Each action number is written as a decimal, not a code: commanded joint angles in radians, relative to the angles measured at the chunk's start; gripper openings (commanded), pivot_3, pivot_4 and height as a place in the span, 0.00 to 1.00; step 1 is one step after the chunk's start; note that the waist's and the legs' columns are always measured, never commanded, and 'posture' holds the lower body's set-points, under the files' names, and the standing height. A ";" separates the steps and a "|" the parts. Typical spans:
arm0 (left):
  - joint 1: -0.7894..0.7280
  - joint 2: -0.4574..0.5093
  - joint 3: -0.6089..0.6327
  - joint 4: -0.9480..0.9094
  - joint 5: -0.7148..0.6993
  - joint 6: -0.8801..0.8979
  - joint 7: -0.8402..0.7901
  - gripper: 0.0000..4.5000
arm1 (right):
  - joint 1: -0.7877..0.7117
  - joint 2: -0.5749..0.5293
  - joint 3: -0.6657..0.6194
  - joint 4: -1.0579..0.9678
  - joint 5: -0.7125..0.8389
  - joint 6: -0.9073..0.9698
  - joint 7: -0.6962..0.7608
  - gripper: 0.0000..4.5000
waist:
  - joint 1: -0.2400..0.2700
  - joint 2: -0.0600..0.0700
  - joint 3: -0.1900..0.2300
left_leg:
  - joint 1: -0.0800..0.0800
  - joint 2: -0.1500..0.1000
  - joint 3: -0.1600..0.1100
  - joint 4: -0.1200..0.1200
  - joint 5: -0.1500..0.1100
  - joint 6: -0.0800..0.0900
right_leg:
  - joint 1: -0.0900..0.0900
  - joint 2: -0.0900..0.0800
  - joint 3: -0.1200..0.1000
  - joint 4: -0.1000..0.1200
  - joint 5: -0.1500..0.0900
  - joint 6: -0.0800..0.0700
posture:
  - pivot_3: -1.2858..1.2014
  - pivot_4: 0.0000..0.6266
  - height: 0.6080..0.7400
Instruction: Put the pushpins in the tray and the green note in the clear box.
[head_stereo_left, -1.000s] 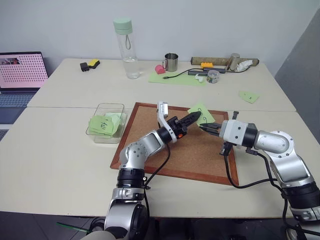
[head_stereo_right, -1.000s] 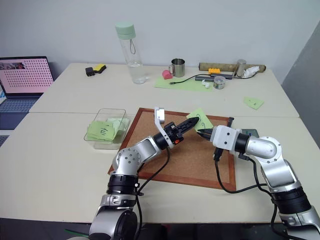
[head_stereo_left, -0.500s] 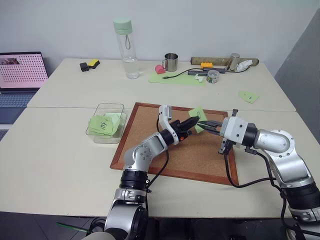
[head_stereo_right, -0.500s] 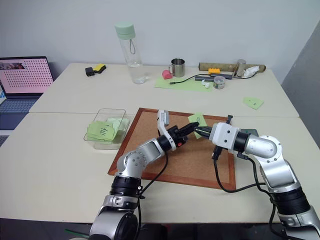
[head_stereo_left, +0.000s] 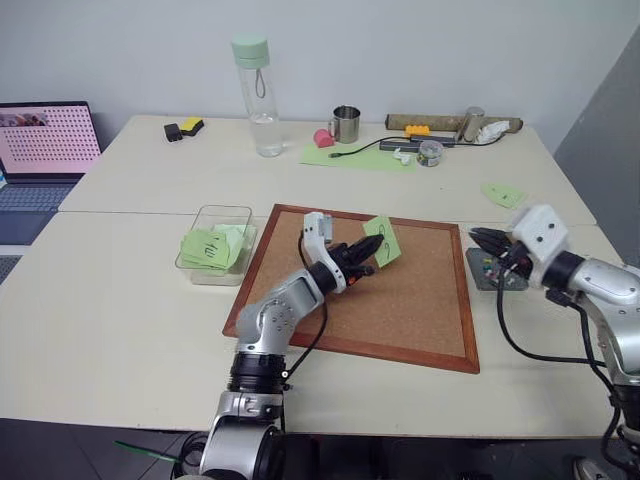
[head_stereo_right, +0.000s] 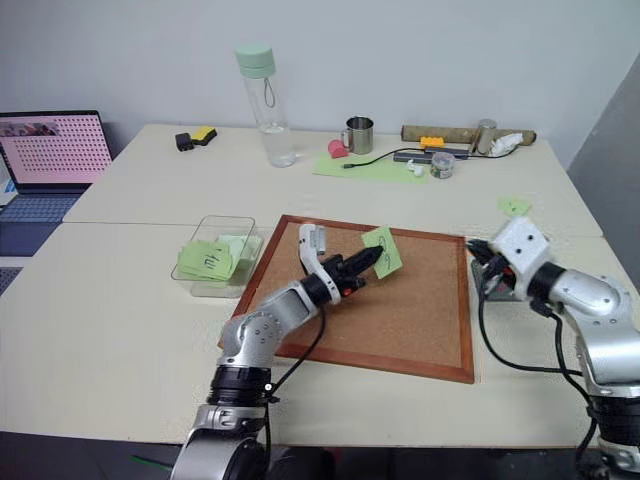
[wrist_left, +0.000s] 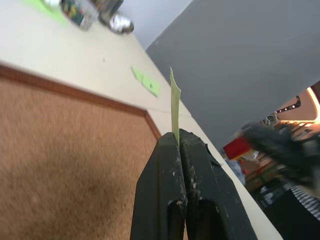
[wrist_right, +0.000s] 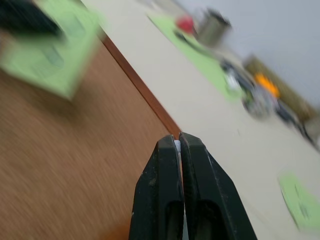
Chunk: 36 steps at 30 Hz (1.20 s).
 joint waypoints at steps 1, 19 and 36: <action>0.015 0.019 -0.024 -0.093 -0.023 0.025 -0.013 0.01 | -0.002 -0.015 -0.018 0.071 -0.020 0.005 -0.024 0.00 | 0.000 0.000 0.000 | 0.000 0.000 0.000 0.000 0.000 0.000 | 0.000 0.000 0.000 0.000 0.000 0.000 | 0.52 0.24 1.00; 0.071 0.113 -0.045 -0.295 -0.011 0.031 0.028 0.00 | -0.035 -0.047 -0.023 0.118 0.018 -0.013 0.041 0.76 | -0.004 0.001 0.000 | 0.000 0.000 0.000 0.000 0.000 0.000 | 0.000 0.000 0.000 0.000 0.000 0.000 | 0.52 0.24 1.00; 0.172 0.505 0.207 -0.379 0.294 -0.052 0.268 0.00 | -0.296 -0.093 0.031 -0.253 0.457 0.280 0.300 0.76 | 0.006 0.001 0.003 | -0.002 0.000 -0.003 0.000 -0.002 0.003 | 0.000 0.000 -0.002 -0.003 0.000 0.000 | 0.52 0.24 1.00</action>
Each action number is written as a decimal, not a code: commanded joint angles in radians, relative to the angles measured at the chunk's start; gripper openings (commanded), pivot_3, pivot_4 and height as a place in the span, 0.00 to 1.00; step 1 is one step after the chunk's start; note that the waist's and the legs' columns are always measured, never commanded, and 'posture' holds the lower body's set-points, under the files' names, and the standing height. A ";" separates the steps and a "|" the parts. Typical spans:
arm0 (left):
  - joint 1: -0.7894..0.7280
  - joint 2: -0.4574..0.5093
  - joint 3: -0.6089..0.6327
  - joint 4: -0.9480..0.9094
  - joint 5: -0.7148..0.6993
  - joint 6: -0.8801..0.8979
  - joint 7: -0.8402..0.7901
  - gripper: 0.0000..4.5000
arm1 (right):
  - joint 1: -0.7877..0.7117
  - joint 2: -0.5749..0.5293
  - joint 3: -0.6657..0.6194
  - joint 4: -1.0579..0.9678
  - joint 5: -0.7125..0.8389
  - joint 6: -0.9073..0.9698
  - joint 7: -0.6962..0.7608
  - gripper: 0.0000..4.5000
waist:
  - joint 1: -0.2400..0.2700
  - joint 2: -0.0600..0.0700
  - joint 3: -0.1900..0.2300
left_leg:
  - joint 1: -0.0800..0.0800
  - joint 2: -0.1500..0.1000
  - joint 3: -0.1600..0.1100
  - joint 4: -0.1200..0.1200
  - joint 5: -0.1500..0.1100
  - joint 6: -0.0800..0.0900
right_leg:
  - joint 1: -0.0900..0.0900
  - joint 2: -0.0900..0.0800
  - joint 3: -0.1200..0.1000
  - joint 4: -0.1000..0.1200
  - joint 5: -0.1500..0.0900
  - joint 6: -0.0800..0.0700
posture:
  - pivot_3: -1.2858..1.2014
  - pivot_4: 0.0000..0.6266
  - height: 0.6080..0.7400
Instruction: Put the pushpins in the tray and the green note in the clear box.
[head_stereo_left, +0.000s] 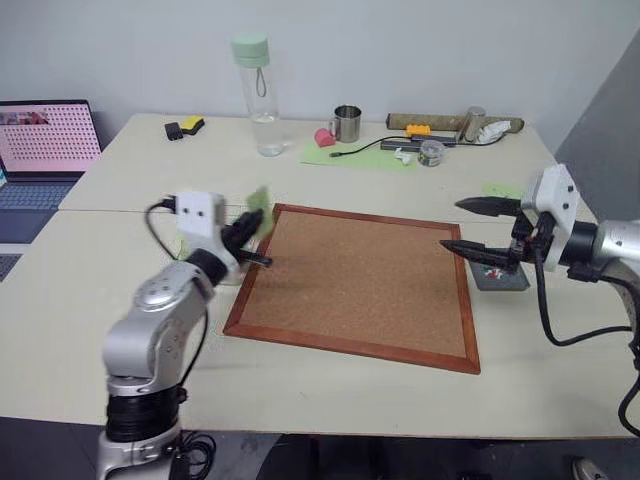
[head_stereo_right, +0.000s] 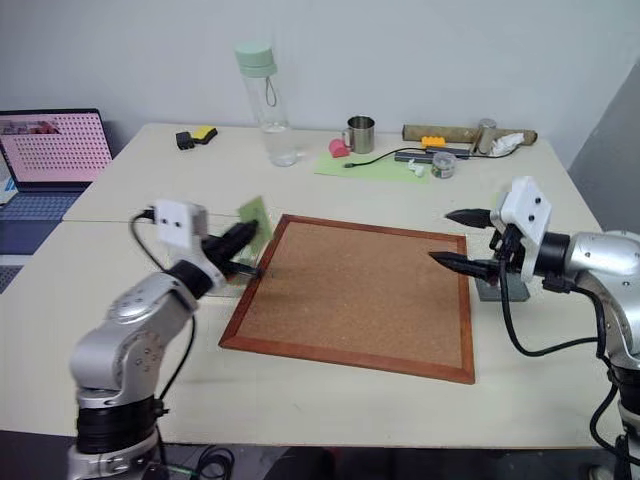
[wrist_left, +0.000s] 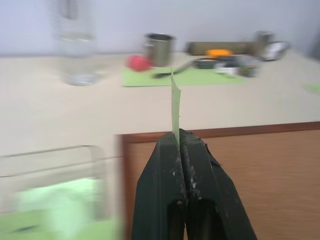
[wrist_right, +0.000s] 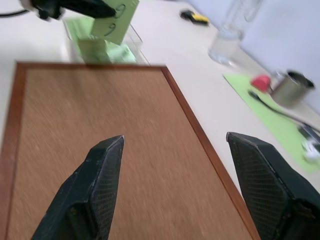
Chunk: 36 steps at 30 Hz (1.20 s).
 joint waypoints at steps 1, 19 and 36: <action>-0.005 0.038 0.039 0.056 0.065 -0.029 0.043 0.00 | -0.063 0.015 0.020 -0.052 0.082 0.070 0.012 0.76 | 0.005 0.000 0.000 | 0.000 0.000 0.000 0.000 0.000 0.000 | 0.000 0.000 0.000 0.000 0.000 0.000 | 0.52 0.24 1.00; -0.048 0.076 0.090 0.141 0.015 -0.028 -0.036 0.41 | -0.042 0.000 0.044 -0.080 0.080 0.080 0.016 0.76 | 0.009 0.000 0.000 | -0.015 0.000 -0.001 0.002 0.002 -0.003 | -0.016 -0.001 -0.002 0.002 0.002 -0.002 | 0.52 0.24 1.00; 0.173 0.561 0.245 0.111 -0.023 -0.026 -0.487 0.88 | 0.105 -0.065 -0.059 -0.042 0.038 0.022 0.019 0.76 | 0.005 -0.001 0.001 | -0.015 0.001 0.000 0.001 0.002 -0.003 | -0.016 -0.001 -0.001 0.002 0.002 -0.002 | 0.52 0.24 1.00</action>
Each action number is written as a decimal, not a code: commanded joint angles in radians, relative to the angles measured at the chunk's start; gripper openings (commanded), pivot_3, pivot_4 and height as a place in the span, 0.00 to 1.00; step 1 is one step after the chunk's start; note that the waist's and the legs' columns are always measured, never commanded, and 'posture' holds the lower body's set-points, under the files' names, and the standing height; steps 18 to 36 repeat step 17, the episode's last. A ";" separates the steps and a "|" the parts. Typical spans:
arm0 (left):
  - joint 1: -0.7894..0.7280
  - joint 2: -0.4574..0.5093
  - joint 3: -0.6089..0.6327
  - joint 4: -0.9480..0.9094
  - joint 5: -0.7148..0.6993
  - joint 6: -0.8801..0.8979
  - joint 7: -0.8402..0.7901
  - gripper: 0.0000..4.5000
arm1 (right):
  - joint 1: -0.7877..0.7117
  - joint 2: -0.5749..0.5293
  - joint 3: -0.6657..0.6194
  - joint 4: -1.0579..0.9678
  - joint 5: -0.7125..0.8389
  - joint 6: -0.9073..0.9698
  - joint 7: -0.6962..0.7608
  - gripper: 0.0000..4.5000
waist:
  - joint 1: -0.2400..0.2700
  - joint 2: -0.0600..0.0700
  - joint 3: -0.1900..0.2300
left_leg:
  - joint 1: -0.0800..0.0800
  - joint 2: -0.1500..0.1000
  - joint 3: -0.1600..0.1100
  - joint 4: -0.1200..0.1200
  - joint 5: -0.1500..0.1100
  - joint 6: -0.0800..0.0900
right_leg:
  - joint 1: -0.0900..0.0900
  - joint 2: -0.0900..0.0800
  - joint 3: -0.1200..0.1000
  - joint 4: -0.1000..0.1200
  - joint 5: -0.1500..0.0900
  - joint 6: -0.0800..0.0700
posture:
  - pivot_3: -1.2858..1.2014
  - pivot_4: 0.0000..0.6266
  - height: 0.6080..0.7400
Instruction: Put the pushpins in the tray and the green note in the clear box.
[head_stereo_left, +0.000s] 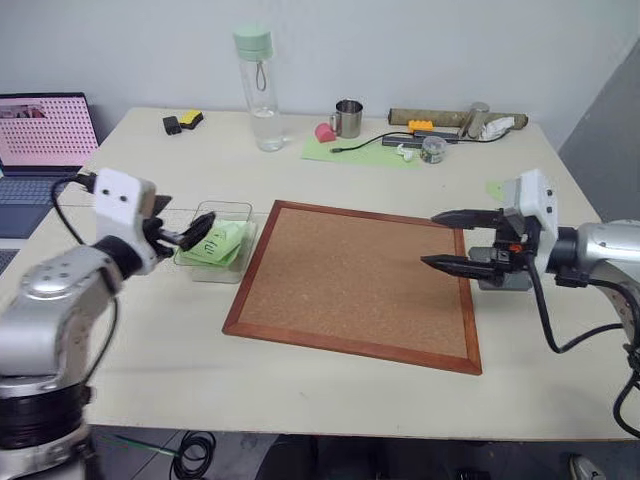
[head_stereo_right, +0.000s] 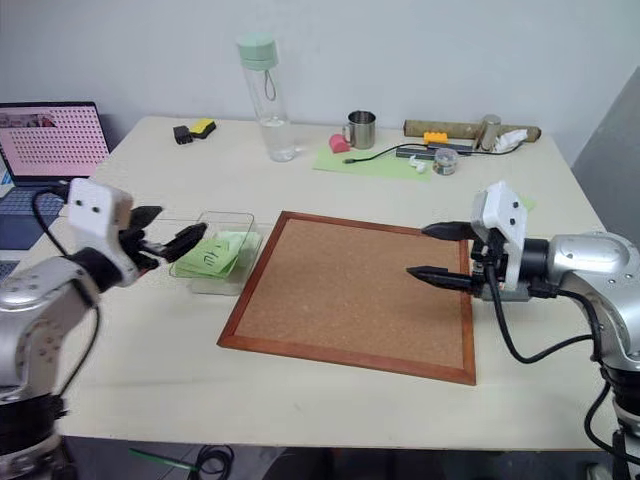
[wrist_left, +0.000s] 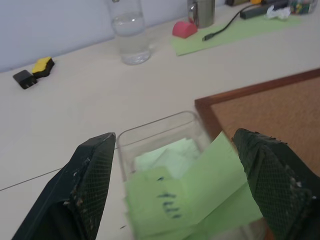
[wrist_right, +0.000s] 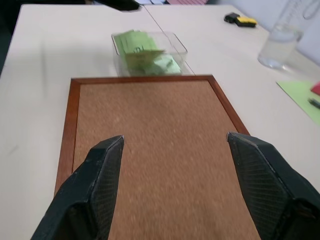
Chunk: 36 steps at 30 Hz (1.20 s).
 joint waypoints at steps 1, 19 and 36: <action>0.173 0.194 0.109 0.075 0.067 -0.144 -0.257 0.88 | 0.096 -0.048 -0.109 0.013 -0.040 -0.063 0.009 0.76 | -0.002 0.000 0.000 | 0.000 0.000 0.000 0.000 0.000 0.000 | 0.000 0.000 0.000 0.000 0.000 0.000 | 0.52 0.24 1.00; 0.418 0.258 0.261 0.388 0.113 -0.420 -0.555 0.88 | 0.476 -0.106 -0.389 0.222 -0.154 -0.291 0.096 0.76 | 0.001 0.005 0.000 | 0.002 0.001 0.002 -0.001 -0.002 0.005 | 0.001 -0.001 -0.001 0.000 0.000 -0.002 | 0.52 0.24 1.00; 0.418 0.258 0.261 0.388 0.113 -0.420 -0.555 0.88 | 0.476 -0.106 -0.389 0.222 -0.154 -0.291 0.096 0.76 | 0.001 0.005 0.000 | 0.002 0.001 0.002 -0.001 -0.002 0.005 | 0.001 -0.001 -0.001 0.000 0.000 -0.002 | 0.52 0.24 1.00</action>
